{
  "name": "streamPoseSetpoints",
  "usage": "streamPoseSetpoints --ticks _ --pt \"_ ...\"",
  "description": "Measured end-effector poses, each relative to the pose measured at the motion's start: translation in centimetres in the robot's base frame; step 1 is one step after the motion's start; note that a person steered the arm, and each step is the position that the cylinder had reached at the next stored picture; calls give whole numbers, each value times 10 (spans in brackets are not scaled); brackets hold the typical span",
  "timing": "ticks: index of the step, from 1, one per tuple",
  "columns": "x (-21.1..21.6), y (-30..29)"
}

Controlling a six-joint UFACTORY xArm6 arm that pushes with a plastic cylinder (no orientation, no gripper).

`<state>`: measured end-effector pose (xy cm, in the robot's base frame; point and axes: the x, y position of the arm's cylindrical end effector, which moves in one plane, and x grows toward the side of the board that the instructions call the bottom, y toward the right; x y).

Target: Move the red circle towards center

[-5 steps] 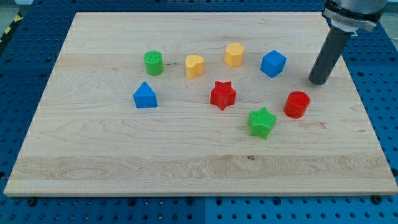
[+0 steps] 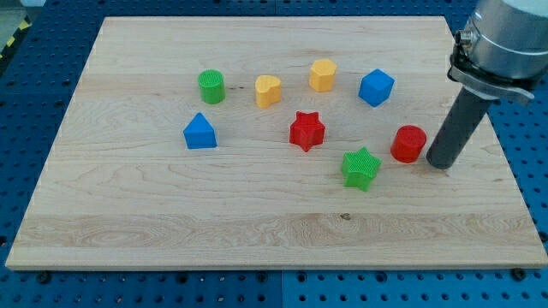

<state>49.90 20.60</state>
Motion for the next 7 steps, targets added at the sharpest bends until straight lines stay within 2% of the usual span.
streamPoseSetpoints --ticks 5,7 --pt "-15 -67" --pt "-21 -59"
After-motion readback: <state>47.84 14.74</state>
